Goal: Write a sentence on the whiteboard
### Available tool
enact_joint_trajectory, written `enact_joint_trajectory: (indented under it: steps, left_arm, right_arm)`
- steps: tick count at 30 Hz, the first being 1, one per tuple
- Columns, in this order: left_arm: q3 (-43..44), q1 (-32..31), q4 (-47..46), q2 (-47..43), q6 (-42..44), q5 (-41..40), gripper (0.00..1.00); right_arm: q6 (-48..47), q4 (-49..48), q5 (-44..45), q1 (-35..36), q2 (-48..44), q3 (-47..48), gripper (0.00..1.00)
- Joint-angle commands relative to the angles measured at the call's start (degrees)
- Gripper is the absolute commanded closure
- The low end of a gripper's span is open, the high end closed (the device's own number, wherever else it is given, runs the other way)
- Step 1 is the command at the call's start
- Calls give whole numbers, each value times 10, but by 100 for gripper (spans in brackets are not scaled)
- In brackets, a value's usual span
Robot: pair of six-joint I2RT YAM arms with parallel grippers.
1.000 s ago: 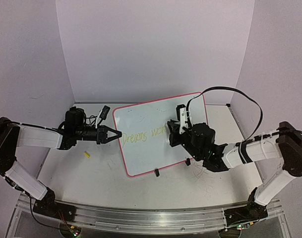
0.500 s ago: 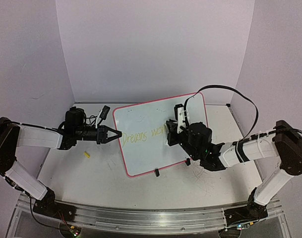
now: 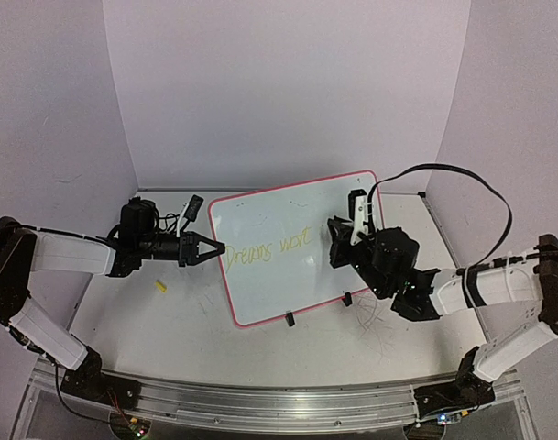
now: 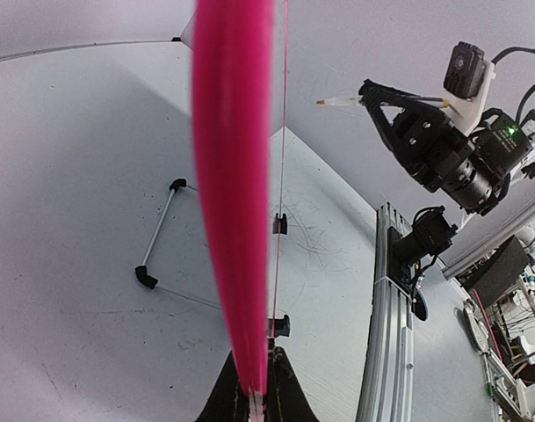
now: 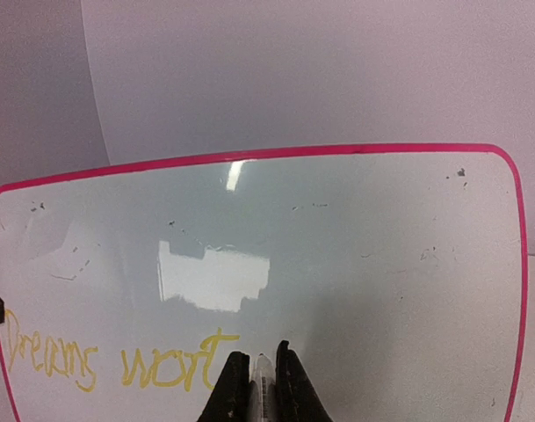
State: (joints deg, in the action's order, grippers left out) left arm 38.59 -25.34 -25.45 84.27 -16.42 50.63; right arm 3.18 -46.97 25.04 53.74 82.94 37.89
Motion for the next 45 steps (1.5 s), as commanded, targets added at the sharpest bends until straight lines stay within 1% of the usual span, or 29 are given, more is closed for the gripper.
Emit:
enact_joint_trajectory:
  steps: [1,4,11,23,45]
  left_arm:
    - [12,-11,8,-9,36,-14,100]
    - [11,-11,8,-10,36,-13,100]
    - [9,-11,8,-14,36,-14,100]
    - [10,-11,8,-11,40,-15,100]
    - [11,-11,10,-12,40,-15,100]
  right_arm:
    - [3,-30,-77,-26,-13,1,100]
    - [-5,-22,-126,-38,6,16,100]
    - [-27,-29,-131,-38,43,51,100]
    - [-25,-24,-62,-39,68,63,100]
    - [3,19,-63,-26,49,24,100]
